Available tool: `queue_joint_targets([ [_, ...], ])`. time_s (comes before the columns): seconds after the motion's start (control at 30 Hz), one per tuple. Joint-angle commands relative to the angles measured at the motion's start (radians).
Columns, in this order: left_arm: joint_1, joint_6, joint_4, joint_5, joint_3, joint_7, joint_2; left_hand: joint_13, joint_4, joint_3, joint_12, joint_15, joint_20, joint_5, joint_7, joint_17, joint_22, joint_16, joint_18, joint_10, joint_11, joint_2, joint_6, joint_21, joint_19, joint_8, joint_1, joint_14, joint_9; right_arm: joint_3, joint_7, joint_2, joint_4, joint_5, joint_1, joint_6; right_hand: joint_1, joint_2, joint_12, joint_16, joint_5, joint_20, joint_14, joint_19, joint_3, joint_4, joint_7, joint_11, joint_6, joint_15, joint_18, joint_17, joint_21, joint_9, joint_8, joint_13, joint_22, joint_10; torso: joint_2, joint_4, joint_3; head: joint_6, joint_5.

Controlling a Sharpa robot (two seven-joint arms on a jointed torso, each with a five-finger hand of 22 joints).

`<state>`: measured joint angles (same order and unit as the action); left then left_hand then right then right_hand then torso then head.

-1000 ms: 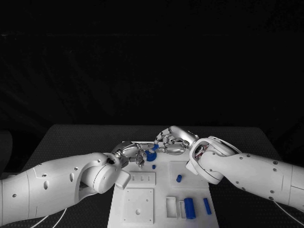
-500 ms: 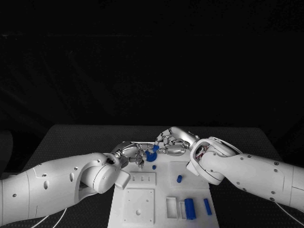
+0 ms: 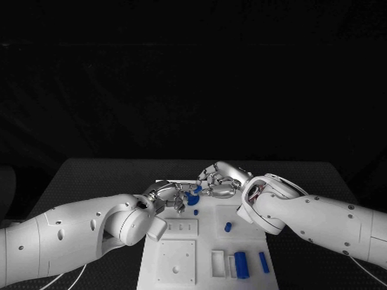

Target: Assemble the parts on the task board

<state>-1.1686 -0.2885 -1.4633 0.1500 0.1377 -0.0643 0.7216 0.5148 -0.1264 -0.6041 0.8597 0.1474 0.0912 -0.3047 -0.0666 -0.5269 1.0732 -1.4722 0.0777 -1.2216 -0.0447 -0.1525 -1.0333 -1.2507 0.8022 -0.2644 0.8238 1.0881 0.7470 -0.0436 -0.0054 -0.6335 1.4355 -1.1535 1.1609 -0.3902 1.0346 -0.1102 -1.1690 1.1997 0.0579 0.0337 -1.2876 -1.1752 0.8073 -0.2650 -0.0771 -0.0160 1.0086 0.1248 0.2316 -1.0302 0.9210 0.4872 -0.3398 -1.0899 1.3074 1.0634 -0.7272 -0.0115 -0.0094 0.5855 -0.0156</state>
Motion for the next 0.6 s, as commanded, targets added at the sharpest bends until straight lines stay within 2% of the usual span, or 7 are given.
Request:
queue_joint_targets([
  [0.03, -0.001, 0.025, -0.001, -0.002, -0.001, -0.006, -0.004, -0.002, 0.006, -0.003, 0.006, 0.003, 0.153, 0.008, -0.002, 0.002, -0.002, -0.005, -0.001, 0.006, 0.002, -0.015, 0.008, -0.006, -0.005, 0.0, -0.003, -0.001, -0.002, 0.0, 0.02, 0.002, 0.001, -0.005, -0.001, 0.036, 0.002, 0.013, -0.006, 0.001, -0.003, 0.007, 0.001, 0.003, -0.002, -0.006, -0.01, -0.007, 0.04, 0.006, 0.03, -0.001, 0.004, 0.019, -0.007, 0.001, 0.02, 0.0, 0.0, -0.0002, -0.0001, 0.002, 0.0],
  [0.23, -0.001, 0.029, -0.001, -0.002, -0.001, -0.009, -0.004, -0.002, 0.014, -0.005, 0.007, 0.002, 0.153, 0.012, -0.003, 0.002, -0.003, -0.007, -0.001, 0.006, 0.002, -0.015, 0.01, -0.007, -0.005, 0.001, -0.007, -0.001, -0.003, 0.0, 0.02, 0.001, 0.0, -0.005, -0.001, 0.039, 0.001, 0.015, -0.006, 0.001, -0.003, 0.007, 0.002, 0.003, -0.002, -0.008, -0.01, -0.007, 0.04, 0.005, 0.03, -0.002, 0.004, 0.019, -0.007, 0.001, 0.02, -0.001, 0.0, -0.0011, 0.0001, 0.003, 0.001],
  [0.37, -0.001, 0.031, 0.001, -0.003, -0.001, -0.012, -0.003, -0.003, 0.009, -0.014, 0.01, 0.004, 0.153, 0.014, 0.0, 0.003, -0.005, -0.01, 0.001, 0.003, 0.0, 0.013, 0.001, -0.01, -0.004, -0.005, 0.008, 0.001, -0.002, 0.0, 0.019, 0.001, -0.002, -0.005, -0.001, 0.04, 0.001, 0.016, -0.006, 0.001, -0.003, 0.007, 0.002, 0.003, -0.002, -0.008, -0.01, -0.007, 0.04, 0.005, 0.03, -0.002, 0.004, 0.019, -0.007, 0.001, 0.02, -0.001, 0.0, -0.0007, 0.0002, 0.004, 0.002],
  [0.47, -0.001, 0.028, 0.001, -0.003, -0.001, -0.02, -0.003, -0.004, -0.009, -0.019, 0.012, 0.008, 0.154, 0.012, 0.005, 0.003, -0.005, -0.014, 0.002, -0.003, -0.005, 0.052, -0.013, -0.015, -0.004, -0.013, 0.033, 0.004, 0.0, 0.0, 0.02, 0.001, -0.003, -0.005, -0.001, 0.043, 0.001, 0.016, -0.006, 0.001, -0.004, 0.007, 0.003, 0.004, -0.003, -0.009, -0.01, -0.007, 0.04, 0.005, 0.03, -0.002, 0.004, 0.019, -0.007, 0.001, 0.02, -0.002, 0.0, -0.0006, 0.0, 0.004, 0.002],
  [0.53, -0.001, 0.028, 0.002, -0.003, -0.001, -0.019, -0.003, -0.006, -0.028, -0.025, 0.014, 0.012, 0.156, 0.003, 0.009, 0.003, -0.006, -0.017, 0.003, -0.011, -0.009, 0.091, -0.033, -0.019, -0.004, -0.025, 0.058, 0.006, 0.004, 0.0, 0.019, 0.001, -0.003, -0.005, -0.001, 0.043, 0.0, 0.017, -0.006, 0.0, -0.004, 0.007, 0.003, 0.004, -0.003, -0.009, -0.01, -0.007, 0.039, 0.005, 0.03, -0.002, 0.004, 0.019, -0.007, 0.001, 0.02, -0.002, 0.0, -0.0004, -0.0002, 0.005, 0.002],
  [0.6, -0.001, 0.03, 0.001, -0.003, -0.001, -0.019, -0.003, -0.009, -0.047, -0.026, 0.012, 0.014, 0.156, 0.002, 0.012, 0.003, -0.007, -0.019, 0.002, -0.016, -0.011, 0.111, -0.038, -0.022, -0.005, -0.028, 0.076, 0.007, 0.004, 0.0, 0.016, 0.001, -0.004, -0.005, -0.001, 0.043, 0.0, 0.017, -0.006, 0.0, -0.004, 0.007, 0.003, 0.004, -0.003, -0.009, -0.011, -0.007, 0.039, 0.005, 0.03, -0.002, 0.004, 0.019, -0.006, 0.001, 0.02, -0.002, 0.0, -0.0004, 0.0002, 0.005, 0.002],
])
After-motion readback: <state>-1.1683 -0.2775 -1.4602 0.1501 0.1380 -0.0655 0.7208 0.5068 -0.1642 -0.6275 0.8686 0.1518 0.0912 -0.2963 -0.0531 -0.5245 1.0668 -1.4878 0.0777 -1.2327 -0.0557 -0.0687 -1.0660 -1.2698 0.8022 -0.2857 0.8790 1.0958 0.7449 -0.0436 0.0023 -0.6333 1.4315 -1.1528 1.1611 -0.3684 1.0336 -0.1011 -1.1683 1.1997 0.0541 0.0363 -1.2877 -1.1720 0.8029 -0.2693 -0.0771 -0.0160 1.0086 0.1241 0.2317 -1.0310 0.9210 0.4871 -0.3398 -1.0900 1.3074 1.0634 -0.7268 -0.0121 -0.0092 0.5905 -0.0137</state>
